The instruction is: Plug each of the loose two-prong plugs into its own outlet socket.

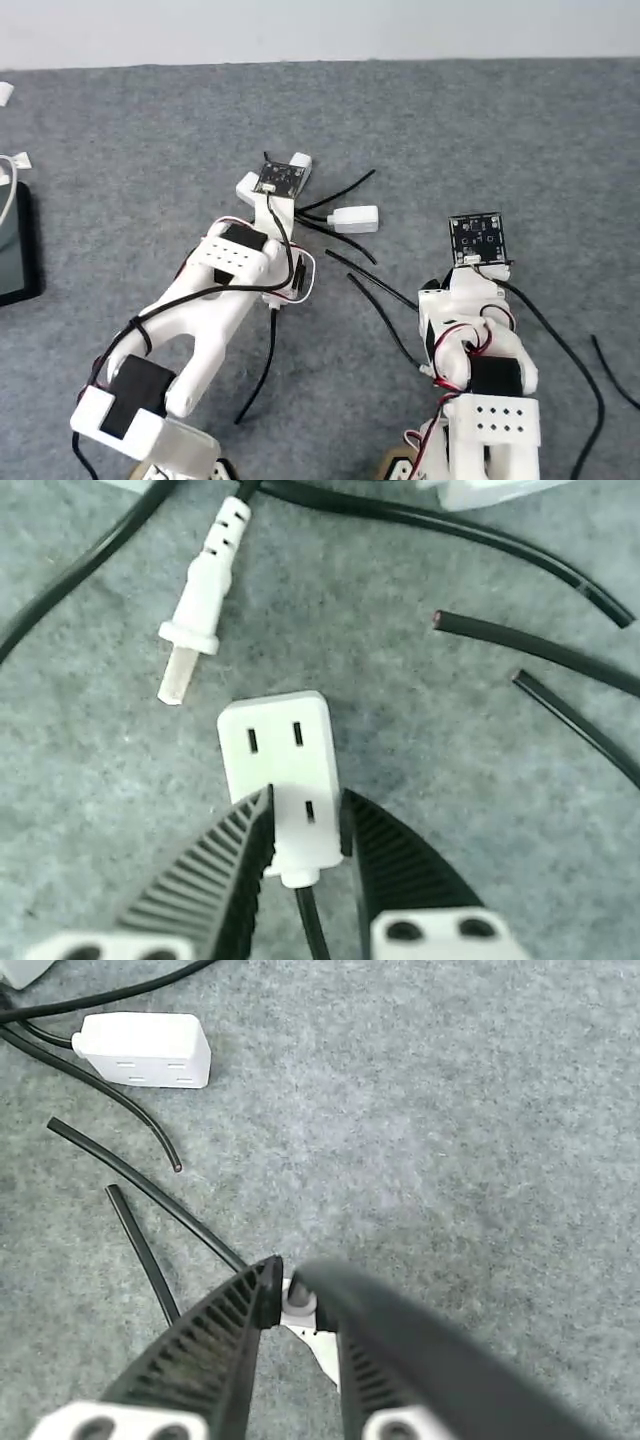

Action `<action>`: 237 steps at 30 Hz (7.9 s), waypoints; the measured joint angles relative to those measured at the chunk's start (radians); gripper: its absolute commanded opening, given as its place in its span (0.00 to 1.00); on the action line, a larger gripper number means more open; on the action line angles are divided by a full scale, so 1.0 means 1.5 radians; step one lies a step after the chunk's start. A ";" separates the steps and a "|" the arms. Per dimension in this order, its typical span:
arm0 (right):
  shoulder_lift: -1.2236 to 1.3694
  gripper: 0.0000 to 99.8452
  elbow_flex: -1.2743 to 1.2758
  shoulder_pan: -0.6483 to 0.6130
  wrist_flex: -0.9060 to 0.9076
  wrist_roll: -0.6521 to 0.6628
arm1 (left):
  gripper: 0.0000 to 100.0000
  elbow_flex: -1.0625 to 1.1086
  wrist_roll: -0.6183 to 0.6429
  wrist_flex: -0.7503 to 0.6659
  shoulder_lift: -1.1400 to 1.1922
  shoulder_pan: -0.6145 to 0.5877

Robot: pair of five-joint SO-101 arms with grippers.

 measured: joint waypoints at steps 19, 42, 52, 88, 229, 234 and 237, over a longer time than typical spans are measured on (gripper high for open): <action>0.000 0.01 0.015 -0.006 0.048 0.044 | 0.04 0.076 -0.001 -0.038 -0.050 -0.020; 0.003 0.01 -0.061 -0.102 0.041 -0.002 | 0.04 0.083 -0.001 -0.039 -0.054 -0.020; 0.006 0.01 -0.148 -0.234 0.033 -0.066 | 0.04 0.200 -0.001 -0.094 -0.161 -0.023; 0.301 0.01 -0.258 -0.414 -0.126 -0.206 | 0.09 0.519 -0.115 -0.011 -0.676 -0.251; 0.600 0.01 -0.244 -0.200 -0.031 -0.132 | 0.11 0.562 -0.120 -0.070 -0.676 -0.278; 0.602 0.08 -0.244 -0.199 -0.030 -0.111 | 0.11 0.562 -0.120 -0.070 -0.676 -0.278; 0.602 0.08 -0.244 -0.200 -0.026 -0.105 | 0.11 0.562 -0.120 -0.070 -0.676 -0.278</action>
